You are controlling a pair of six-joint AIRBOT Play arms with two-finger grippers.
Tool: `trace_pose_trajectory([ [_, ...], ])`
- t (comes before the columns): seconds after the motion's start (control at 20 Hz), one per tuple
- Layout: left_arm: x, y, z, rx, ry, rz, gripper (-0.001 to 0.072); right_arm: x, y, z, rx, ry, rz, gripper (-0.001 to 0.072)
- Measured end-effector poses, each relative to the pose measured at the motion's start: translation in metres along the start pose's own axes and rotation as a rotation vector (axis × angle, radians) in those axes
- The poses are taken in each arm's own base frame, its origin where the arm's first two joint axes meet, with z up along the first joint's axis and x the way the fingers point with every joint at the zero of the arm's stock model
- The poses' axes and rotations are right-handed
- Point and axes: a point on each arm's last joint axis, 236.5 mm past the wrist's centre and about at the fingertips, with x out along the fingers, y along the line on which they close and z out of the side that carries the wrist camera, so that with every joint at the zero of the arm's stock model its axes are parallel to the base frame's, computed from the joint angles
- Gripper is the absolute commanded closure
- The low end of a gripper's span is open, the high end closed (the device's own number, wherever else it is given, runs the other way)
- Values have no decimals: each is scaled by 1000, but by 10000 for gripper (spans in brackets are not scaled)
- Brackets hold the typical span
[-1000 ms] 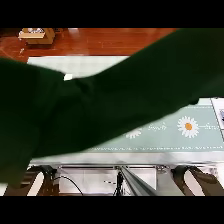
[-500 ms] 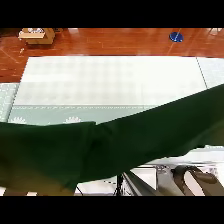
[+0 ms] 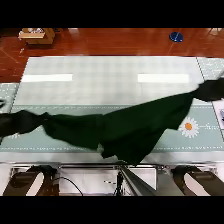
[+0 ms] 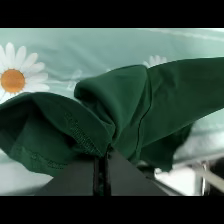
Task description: Fold the shirts.
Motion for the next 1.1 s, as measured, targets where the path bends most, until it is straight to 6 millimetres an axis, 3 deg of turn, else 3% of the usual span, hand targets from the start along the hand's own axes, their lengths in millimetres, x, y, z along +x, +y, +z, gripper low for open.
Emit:
trace_pose_trajectory([
  [0.15,58,33,18,-71,-32,8,684,47,-17,43,6,-69,-11,689],
  [0.3,100,59,38,-109,-68,25,684,86,-26,75,30,-123,4,689],
  [0.45,131,80,55,-141,-98,43,683,118,-28,93,71,-143,45,688],
  [0.6,156,100,65,-176,-114,74,678,137,-26,101,105,-145,80,688],
  [0.65,162,106,67,-184,-114,83,626,141,-25,102,112,-146,88,688],
  [0.8,172,117,69,-207,-112,100,50,146,-24,103,124,-143,102,688],
  [0.85,171,118,72,-212,-112,100,0,147,-24,103,126,-140,105,688],
  [1.1,138,118,77,-214,-34,72,23,150,-21,97,129,-113,117,688],
])
